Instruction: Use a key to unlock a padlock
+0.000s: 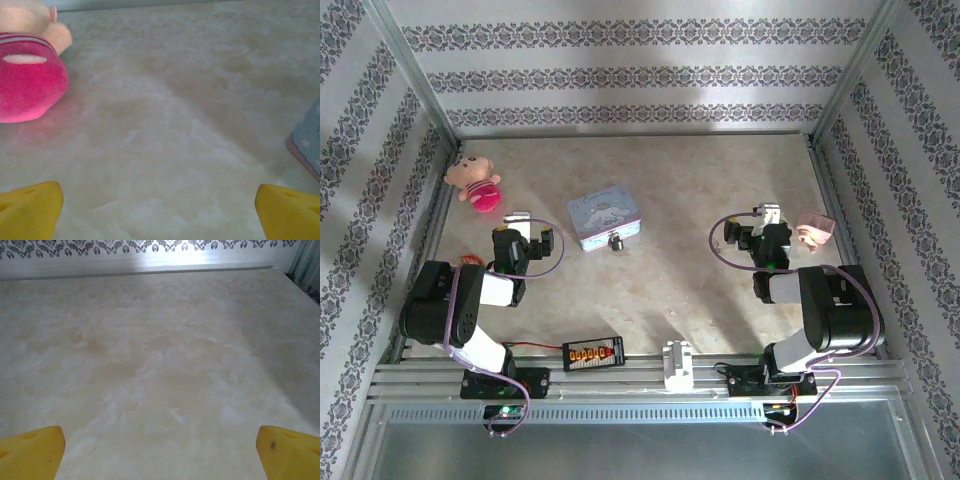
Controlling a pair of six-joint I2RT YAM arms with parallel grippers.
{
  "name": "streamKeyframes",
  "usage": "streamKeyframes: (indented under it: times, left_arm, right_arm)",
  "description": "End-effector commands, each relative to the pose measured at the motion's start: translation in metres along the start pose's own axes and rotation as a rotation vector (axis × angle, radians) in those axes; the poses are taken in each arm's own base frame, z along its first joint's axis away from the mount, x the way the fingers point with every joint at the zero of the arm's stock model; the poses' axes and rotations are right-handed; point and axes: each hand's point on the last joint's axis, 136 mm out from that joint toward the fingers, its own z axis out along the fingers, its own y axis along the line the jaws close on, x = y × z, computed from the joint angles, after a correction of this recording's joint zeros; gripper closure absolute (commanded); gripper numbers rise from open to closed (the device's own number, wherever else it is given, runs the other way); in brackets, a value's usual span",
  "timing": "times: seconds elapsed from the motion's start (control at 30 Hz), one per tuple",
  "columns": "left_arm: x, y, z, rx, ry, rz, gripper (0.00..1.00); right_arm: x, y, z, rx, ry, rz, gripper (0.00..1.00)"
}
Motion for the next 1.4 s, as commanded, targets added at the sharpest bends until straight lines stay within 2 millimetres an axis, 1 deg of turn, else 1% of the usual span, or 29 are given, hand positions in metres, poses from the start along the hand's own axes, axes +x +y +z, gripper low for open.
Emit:
streamKeyframes:
  times: [0.0, 1.0, 1.1, 1.17, 1.27, 1.37]
  left_arm:
    - [-0.023, -0.007, 0.004, 0.024, -0.081, 0.022, 0.01]
    - [-0.022, -0.006, 0.004, 0.023, -0.077, 0.018, 0.01]
    - [-0.028, -0.003, -0.003, 0.008, -0.108, 0.011, 0.01]
    - [-0.034, 0.000, -0.009, -0.006, -0.123, 0.000, 0.01]
    - [-0.043, 0.003, -0.020, -0.022, -0.146, -0.004, 0.01]
    - [-0.053, 0.008, -0.033, -0.043, -0.183, -0.015, 0.01]
  right_arm:
    - [-0.018, 0.001, 0.004, -0.017, -0.061, -0.014, 0.02]
    - [-0.019, 0.002, 0.004, -0.021, -0.061, -0.015, 0.02]
    - [-0.021, 0.006, 0.002, -0.047, -0.065, -0.023, 0.02]
    - [-0.024, 0.004, -0.001, -0.034, -0.077, -0.019, 0.02]
    - [-0.031, -0.002, -0.007, 0.000, -0.096, -0.008, 0.02]
    - [-0.044, -0.001, -0.015, 0.007, -0.121, -0.006, 0.02]
